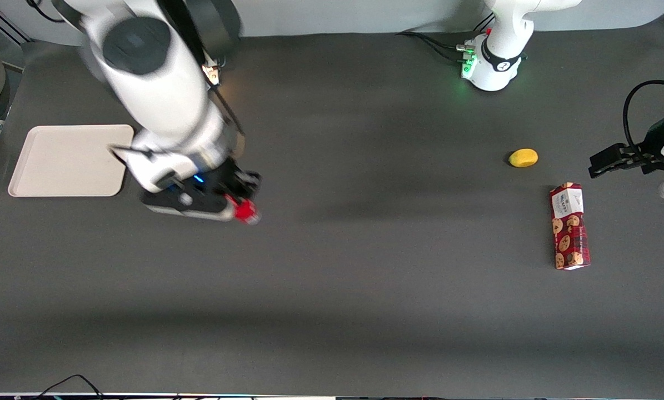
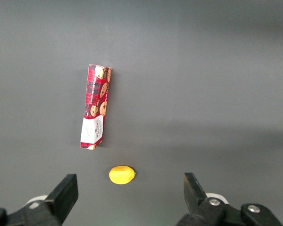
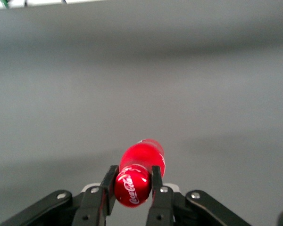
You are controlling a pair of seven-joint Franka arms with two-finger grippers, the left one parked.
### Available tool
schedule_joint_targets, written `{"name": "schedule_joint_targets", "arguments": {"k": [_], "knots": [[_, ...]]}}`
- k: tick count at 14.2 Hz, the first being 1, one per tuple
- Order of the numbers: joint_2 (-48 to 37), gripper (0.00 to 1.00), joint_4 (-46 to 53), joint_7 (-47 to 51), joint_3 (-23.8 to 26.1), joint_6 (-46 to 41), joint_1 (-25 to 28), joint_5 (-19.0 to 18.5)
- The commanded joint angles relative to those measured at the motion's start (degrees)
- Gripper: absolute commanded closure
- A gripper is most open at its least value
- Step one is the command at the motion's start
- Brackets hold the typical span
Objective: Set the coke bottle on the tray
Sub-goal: 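Carry the held bottle over to the white tray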
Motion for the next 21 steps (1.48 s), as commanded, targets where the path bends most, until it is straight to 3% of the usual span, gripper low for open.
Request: {"name": "schedule_joint_targets", "arguments": {"k": [1, 4, 8, 12, 18, 21], "knots": [[-7.4, 0.92, -3.2, -11.1, 3.9, -9.8, -7.6, 1.0], [-13.9, 0.92, -4.6, -26.2, 1.5, -17.9, -13.4, 2.7], [-26.0, 0.92, -15.5, -54.0, -22.5, -18.0, -12.9, 8.6], [-38.4, 0.92, -42.6, -83.8, -44.3, 3.1, -11.8, 8.0], [-38.9, 0.92, -66.2, -119.0, -69.4, 35.1, -11.7, 8.8], [-37.4, 0.91, -70.7, -133.9, -78.3, 42.8, -11.8, 16.1]]}}
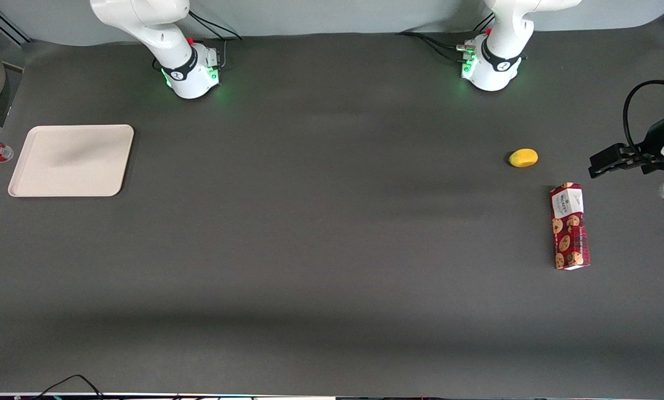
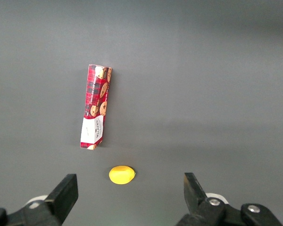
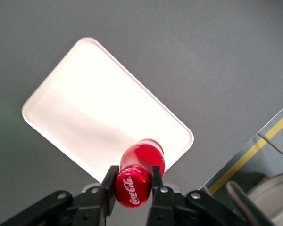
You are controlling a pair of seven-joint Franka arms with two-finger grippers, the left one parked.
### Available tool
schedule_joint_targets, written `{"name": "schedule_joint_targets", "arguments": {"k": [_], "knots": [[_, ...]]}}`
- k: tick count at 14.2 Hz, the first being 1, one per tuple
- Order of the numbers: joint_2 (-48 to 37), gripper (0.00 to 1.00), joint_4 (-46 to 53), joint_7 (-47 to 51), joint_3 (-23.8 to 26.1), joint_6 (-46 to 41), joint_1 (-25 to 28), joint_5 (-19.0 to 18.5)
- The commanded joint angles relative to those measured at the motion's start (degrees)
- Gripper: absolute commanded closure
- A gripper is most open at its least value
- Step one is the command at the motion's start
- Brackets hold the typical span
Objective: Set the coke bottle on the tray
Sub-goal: 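Carry the held bottle over to the white tray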
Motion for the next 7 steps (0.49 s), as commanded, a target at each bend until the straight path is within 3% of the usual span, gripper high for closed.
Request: {"name": "schedule_joint_targets", "arguments": {"k": [1, 7], "knots": [[0.2, 0.91, -3.2, -12.5, -6.3, 4.4, 1.4, 8.2], [17.0, 0.91, -2.2, -35.8, -9.5, 6.8, -2.2, 31.9]]}}
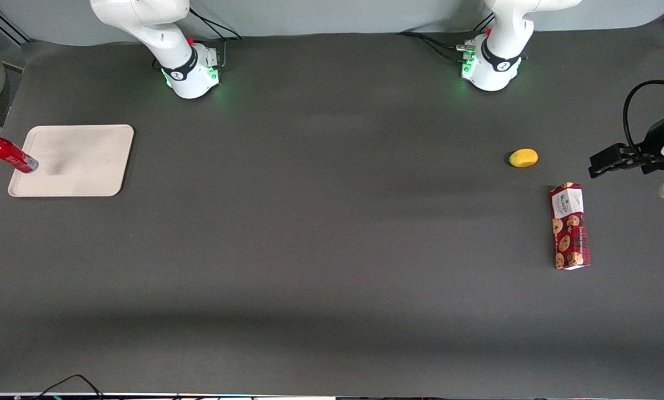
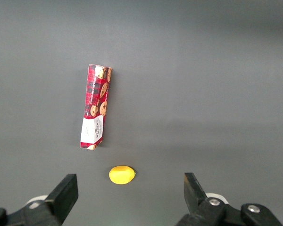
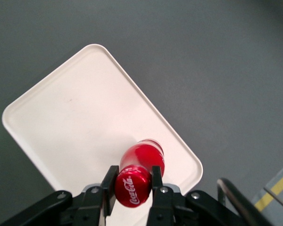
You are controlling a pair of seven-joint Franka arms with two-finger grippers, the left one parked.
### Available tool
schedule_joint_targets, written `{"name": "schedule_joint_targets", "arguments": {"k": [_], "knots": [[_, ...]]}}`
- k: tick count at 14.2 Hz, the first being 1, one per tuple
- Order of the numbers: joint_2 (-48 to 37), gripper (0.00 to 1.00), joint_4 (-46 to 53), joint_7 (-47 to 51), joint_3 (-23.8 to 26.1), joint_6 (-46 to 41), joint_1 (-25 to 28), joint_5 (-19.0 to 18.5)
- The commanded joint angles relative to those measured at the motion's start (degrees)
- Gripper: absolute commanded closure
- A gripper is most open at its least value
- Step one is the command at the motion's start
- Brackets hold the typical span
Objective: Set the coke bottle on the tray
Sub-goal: 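Lower the bottle onto the tray and open the right gripper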
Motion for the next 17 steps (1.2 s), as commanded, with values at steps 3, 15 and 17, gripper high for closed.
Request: {"name": "schedule_joint_targets", "arguments": {"k": [3, 15, 17], "knots": [[12.4, 0.91, 4.6, -9.5, -0.6, -0.3, -3.8, 11.0], [20.9, 0.28, 7.9, -12.0, -0.2, -4.6, -8.2, 18.6], [21.0, 0.05, 7.9, -11.2, -0.1, -4.8, -7.5, 18.6]]}}
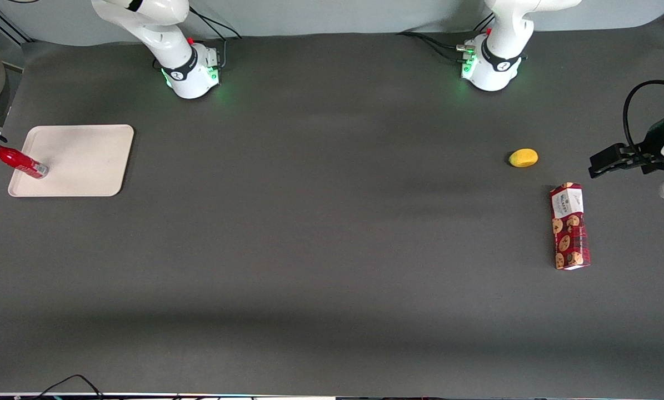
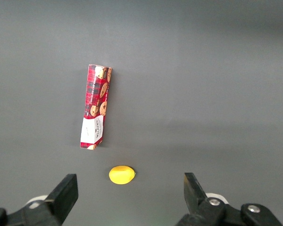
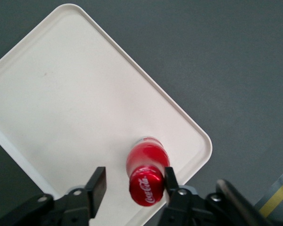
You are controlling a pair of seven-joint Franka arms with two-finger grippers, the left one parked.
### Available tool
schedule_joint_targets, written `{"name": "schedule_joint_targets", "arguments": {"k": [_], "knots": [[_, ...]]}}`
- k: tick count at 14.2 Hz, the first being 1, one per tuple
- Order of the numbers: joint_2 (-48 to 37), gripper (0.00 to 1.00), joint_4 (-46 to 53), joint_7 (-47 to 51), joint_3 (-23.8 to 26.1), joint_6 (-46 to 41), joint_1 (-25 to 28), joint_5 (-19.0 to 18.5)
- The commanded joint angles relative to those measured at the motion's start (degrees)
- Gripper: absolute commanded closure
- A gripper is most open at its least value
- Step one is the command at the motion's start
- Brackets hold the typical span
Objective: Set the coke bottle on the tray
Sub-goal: 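Lower the bottle onto the tray and open the right gripper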
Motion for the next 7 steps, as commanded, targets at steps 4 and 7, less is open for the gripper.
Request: {"name": "schedule_joint_targets", "arguments": {"k": [4, 7], "knots": [[-0.9, 0.04, 3.5, 3.6, 0.1, -6.6, 1.4, -0.7], [-5.9, 0.04, 6.0, 15.1, 1.6, -10.6, 4.1, -9.5]]}}
